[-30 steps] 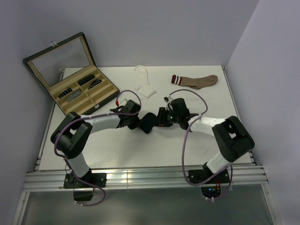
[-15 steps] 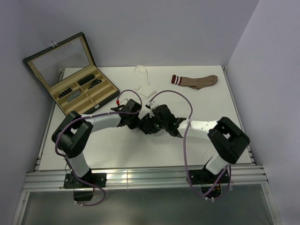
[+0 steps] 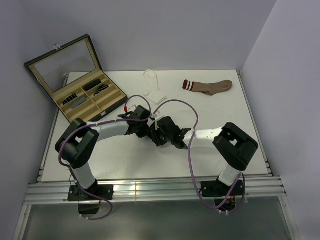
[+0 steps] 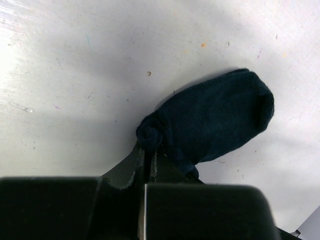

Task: Roll the socks
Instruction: Roll the sock at the center of the board.

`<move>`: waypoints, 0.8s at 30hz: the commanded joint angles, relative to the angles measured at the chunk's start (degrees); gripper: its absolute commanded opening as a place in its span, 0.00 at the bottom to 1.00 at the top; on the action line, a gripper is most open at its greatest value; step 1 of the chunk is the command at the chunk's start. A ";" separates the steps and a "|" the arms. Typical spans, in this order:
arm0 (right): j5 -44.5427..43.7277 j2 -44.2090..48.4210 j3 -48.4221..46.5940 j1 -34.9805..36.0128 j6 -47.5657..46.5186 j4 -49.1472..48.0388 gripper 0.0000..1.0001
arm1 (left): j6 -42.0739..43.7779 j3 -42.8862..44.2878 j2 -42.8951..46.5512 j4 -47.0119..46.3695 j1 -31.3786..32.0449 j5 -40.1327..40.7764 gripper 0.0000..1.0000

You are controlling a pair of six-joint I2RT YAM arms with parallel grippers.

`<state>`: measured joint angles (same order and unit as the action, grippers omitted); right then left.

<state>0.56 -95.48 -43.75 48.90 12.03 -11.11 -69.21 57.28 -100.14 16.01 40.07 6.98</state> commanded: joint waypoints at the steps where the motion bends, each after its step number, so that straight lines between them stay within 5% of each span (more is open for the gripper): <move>1: -5.74 -2.51 -3.09 1.02 -1.22 3.11 0.45 | 1.01 2.40 -0.32 1.13 0.53 0.49 0.00; 8: -8.12 -8.31 -7.49 1.81 -0.87 10.67 0.43 | 0.83 3.02 0.12 1.83 0.53 0.66 0.00; 13: -7.16 -11.22 -9.78 1.90 -0.43 15.42 0.06 | 0.92 3.37 -0.15 2.01 0.53 0.84 0.02; 15: -3.56 -11.13 -10.83 1.63 -0.17 17.34 0.00 | 0.83 2.93 0.20 1.74 0.53 1.19 0.06; 24: 25.59 -9.64 -12.50 -5.91 6.68 18.94 0.00 | 0.57 -0.14 4.42 0.60 0.35 3.92 0.40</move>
<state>10.74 -102.61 -55.57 45.78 16.03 1.87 -69.38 57.71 -99.79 17.19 38.28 10.41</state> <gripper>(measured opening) 0.023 0.380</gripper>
